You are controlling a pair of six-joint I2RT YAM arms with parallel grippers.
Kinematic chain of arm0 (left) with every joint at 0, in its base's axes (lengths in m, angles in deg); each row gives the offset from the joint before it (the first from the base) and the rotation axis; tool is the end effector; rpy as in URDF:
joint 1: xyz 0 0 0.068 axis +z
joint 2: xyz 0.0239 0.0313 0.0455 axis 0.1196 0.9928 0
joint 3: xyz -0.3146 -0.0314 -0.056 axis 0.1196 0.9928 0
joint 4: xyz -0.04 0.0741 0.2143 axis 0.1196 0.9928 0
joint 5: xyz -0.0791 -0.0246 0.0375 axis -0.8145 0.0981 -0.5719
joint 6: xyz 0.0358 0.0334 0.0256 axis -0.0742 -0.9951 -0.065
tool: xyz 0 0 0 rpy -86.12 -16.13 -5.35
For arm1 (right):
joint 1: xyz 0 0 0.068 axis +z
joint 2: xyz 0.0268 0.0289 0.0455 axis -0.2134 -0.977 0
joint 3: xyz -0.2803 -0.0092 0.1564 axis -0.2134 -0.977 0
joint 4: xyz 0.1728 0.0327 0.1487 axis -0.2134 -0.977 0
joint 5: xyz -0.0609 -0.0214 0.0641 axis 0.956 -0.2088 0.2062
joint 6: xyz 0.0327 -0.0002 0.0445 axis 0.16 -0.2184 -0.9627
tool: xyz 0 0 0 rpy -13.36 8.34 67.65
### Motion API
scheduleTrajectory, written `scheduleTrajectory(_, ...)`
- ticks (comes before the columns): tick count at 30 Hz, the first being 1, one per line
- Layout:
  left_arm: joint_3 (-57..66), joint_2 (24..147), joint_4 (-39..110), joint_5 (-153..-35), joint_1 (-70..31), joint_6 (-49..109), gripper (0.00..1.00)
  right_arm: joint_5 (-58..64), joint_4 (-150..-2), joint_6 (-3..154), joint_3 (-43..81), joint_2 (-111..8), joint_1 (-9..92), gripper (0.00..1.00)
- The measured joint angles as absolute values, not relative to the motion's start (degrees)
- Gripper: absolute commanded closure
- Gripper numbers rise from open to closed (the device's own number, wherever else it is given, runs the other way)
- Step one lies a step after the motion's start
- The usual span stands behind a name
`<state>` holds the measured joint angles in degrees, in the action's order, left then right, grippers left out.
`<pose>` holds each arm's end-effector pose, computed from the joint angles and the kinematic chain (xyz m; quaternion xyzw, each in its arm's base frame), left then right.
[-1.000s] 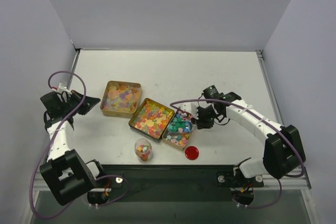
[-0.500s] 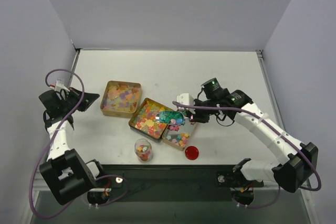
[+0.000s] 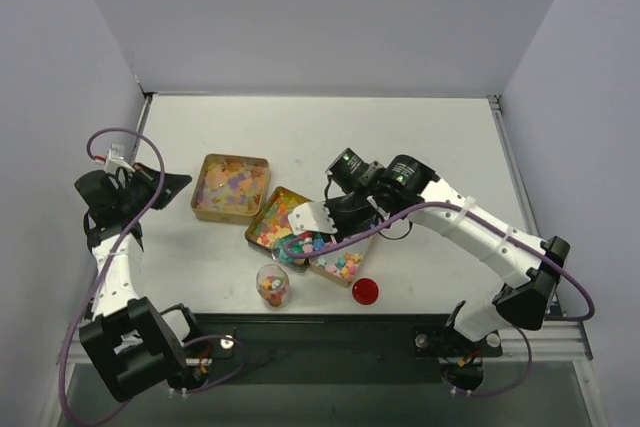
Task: Pack the candies
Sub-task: Place the fake candies in the packing bottle.
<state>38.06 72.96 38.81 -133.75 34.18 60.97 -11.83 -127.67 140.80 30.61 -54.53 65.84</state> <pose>0.1757 0.0592 0.3189 -0.2577 0.7576 -0.4055 0.4419 0.1480 0.2242 0.4130 -0.8020 0.4582 0.1647 0.3461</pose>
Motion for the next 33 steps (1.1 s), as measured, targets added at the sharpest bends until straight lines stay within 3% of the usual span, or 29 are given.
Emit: scheduleTrajectory(33,43.9,61.7,34.7,-133.7,34.0,62.3,0.97,11.5,-138.4,146.7,45.1,-67.9,82.1,1.00)
